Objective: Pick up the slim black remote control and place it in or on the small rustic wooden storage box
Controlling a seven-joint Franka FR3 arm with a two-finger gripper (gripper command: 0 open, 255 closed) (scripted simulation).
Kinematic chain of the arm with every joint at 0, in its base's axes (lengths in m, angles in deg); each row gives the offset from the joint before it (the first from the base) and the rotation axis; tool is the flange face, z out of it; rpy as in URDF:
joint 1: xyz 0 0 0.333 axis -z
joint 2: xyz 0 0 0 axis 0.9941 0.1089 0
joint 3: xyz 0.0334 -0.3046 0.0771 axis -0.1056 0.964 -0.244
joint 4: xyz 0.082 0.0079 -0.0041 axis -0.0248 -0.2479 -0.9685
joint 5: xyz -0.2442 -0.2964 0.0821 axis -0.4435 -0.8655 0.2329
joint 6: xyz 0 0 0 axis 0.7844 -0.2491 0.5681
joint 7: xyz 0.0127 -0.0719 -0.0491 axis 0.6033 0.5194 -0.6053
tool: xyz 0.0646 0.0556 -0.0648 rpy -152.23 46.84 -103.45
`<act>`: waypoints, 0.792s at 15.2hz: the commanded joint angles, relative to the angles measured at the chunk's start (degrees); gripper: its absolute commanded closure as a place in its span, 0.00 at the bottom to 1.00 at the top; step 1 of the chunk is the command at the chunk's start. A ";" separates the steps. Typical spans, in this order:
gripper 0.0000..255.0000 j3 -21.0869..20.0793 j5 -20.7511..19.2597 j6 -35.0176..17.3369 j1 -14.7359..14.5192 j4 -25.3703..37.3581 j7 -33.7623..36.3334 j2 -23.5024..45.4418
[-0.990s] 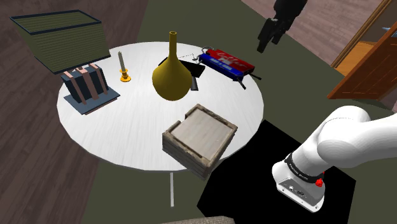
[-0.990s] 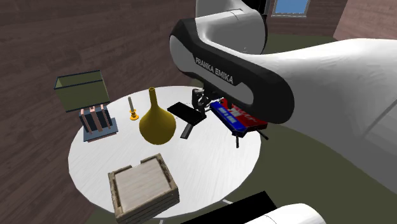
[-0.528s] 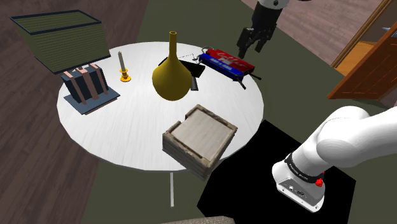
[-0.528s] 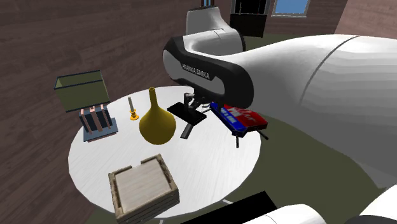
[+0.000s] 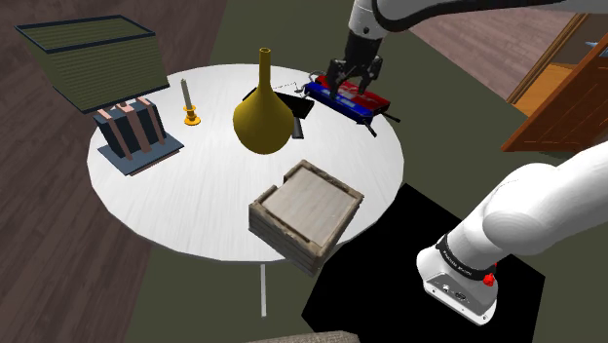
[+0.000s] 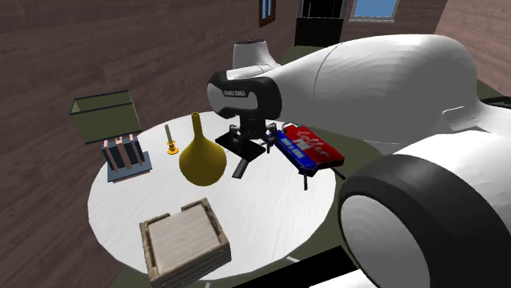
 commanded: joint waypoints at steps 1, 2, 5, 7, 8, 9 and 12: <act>0.00 -0.28 0.42 -2.71 0.42 1.08 2.47 3.99; 0.00 -0.37 0.59 -3.87 0.61 1.88 3.62 6.06; 0.00 -0.50 1.05 -7.09 1.10 4.69 6.96 12.34; 0.00 -0.46 1.35 -8.98 1.36 6.88 9.08 16.59; 0.00 -0.41 1.50 -9.85 1.47 8.08 10.10 18.72; 0.00 -0.34 1.66 -10.67 1.56 9.34 11.09 20.85; 0.00 0.01 2.24 -12.80 1.77 13.50 13.91 27.28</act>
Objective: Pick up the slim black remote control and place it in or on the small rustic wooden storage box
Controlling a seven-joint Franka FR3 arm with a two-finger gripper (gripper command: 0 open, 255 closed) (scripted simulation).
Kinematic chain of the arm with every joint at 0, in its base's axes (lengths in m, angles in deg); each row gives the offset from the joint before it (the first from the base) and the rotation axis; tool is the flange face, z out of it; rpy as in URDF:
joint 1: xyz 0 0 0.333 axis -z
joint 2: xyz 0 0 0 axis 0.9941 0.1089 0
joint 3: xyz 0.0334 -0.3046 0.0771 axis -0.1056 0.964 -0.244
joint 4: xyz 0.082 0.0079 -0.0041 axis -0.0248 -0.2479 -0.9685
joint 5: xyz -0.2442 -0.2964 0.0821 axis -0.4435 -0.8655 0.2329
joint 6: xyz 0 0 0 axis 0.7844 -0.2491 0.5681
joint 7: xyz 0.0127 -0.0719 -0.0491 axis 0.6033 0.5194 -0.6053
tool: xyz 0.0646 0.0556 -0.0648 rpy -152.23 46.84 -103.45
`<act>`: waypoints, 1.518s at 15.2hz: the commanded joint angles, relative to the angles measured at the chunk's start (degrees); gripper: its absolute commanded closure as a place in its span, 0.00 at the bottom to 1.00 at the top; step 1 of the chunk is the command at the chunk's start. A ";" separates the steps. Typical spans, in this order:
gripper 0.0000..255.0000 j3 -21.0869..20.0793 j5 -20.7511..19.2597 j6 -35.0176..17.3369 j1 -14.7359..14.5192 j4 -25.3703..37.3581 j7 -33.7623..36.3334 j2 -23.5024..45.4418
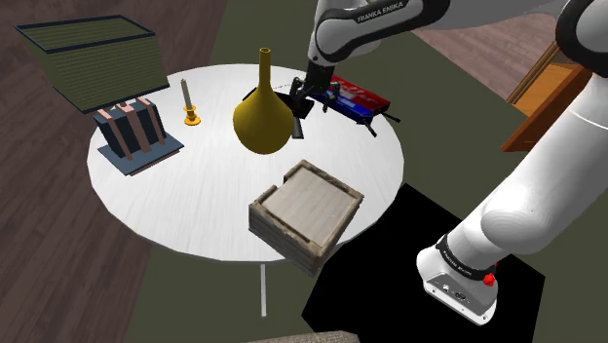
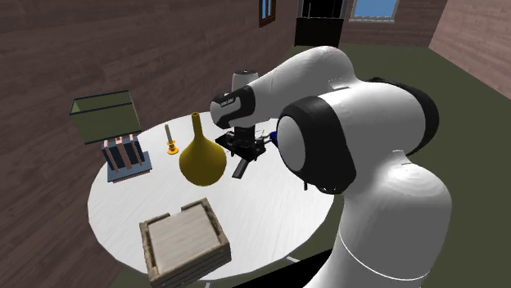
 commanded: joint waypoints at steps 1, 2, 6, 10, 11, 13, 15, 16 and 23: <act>0.00 0.26 0.44 -0.99 0.12 3.25 1.91 4.32; 0.00 0.42 0.69 -1.54 0.17 4.83 2.76 6.48; 0.00 0.93 1.53 -3.48 0.28 9.71 5.19 13.36; 0.00 0.94 1.43 -5.98 0.12 8.91 5.26 15.06; 0.00 0.95 1.40 -6.60 0.08 8.74 5.27 15.50; 0.00 0.95 1.35 -7.56 0.02 8.48 5.30 16.21; 0.00 0.95 1.35 -7.56 0.02 8.50 5.30 16.22; 0.00 0.95 1.35 -7.56 0.02 8.50 5.30 16.22; 1.00 0.95 1.35 -7.56 0.01 8.50 5.30 16.22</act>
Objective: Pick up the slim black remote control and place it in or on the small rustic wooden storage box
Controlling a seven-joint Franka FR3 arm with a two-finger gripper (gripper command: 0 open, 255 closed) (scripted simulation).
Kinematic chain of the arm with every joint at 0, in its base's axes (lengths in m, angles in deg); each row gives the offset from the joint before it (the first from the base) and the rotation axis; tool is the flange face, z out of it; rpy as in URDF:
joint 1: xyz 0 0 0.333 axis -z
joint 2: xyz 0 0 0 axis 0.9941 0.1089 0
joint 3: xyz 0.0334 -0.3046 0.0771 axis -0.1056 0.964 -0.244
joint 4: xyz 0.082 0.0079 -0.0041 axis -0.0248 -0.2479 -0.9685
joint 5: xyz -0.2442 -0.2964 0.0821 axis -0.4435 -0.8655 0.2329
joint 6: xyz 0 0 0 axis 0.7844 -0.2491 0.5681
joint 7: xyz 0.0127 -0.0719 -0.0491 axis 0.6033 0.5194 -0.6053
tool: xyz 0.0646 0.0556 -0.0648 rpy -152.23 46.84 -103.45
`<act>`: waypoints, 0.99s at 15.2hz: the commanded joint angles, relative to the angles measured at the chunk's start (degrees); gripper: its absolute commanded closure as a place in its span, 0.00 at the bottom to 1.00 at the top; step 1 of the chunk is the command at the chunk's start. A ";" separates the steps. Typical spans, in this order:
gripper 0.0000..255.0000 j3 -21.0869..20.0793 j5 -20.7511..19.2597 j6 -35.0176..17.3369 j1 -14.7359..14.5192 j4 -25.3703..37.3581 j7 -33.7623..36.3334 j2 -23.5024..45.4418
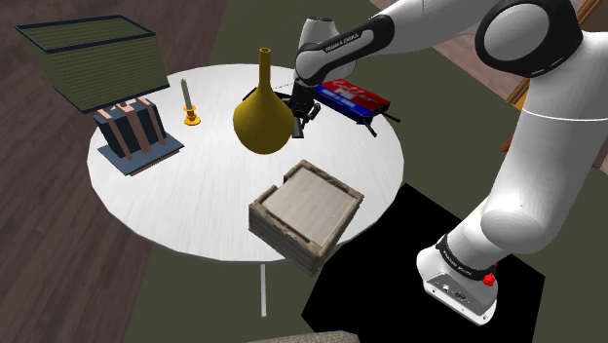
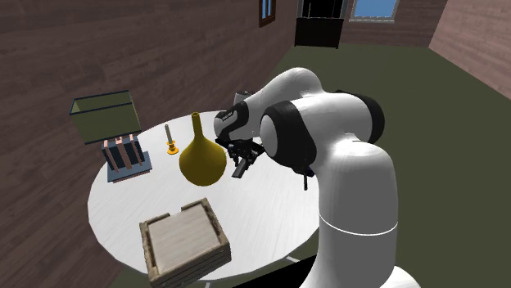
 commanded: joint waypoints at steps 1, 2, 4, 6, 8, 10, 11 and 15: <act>1.00 -0.06 0.02 -0.08 -0.05 -0.06 -0.01 0.15; 1.00 -0.07 0.02 -0.11 -0.08 -0.13 0.03 0.11; 1.00 -0.08 0.01 0.00 -0.10 -0.02 0.08 0.10; 1.00 -0.08 -0.01 0.06 -0.14 0.12 0.14 0.18; 1.00 -0.05 0.03 -0.08 -0.05 -0.06 -0.01 0.15; 1.00 -0.08 0.06 1.17 -0.02 0.36 0.03 -0.70; 1.00 -0.09 0.08 1.81 -0.01 0.58 0.05 -1.11; 1.00 -0.13 0.14 4.40 0.04 1.66 0.14 -2.62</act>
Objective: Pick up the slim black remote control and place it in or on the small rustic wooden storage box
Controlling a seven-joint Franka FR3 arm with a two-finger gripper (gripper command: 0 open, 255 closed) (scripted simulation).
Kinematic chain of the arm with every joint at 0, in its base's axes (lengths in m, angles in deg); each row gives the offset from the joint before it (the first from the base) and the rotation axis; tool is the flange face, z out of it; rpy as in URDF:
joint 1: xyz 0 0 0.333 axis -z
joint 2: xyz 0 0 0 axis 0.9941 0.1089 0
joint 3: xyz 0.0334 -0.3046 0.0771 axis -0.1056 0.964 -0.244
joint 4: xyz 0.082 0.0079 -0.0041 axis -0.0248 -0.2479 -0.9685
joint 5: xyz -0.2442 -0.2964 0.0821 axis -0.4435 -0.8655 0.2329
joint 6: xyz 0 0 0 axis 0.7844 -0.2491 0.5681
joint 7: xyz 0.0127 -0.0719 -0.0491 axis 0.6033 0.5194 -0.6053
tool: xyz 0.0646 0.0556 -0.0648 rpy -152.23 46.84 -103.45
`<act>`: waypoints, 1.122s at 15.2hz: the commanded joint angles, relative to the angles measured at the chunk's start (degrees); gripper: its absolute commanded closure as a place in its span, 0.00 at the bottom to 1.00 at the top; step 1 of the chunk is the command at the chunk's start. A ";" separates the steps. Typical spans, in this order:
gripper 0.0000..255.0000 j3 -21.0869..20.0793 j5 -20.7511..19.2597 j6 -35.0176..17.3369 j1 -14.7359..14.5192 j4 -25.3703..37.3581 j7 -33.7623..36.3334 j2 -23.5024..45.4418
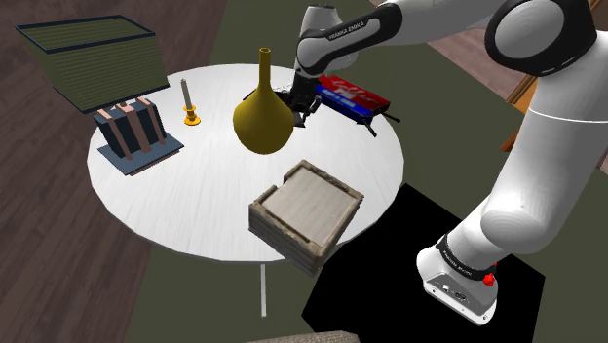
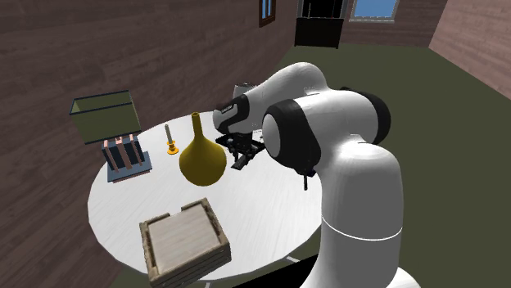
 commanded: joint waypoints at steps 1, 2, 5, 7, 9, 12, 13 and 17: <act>1.00 -0.02 0.01 1.41 -0.01 0.71 0.11 -0.70; 1.00 -0.03 0.03 2.06 0.01 1.02 0.14 -1.05; 1.00 -0.05 0.06 4.06 0.04 2.04 0.21 -2.03; 1.00 -0.06 0.09 5.39 0.06 2.75 0.26 -2.66; 1.00 -0.07 0.10 6.76 0.07 3.57 0.32 -3.21; 1.00 -0.08 0.13 8.82 0.10 4.87 0.40 -3.98; 1.00 -0.08 0.13 9.51 0.10 5.32 0.43 -4.21; 1.00 -0.09 0.15 12.31 0.13 7.30 0.56 -5.04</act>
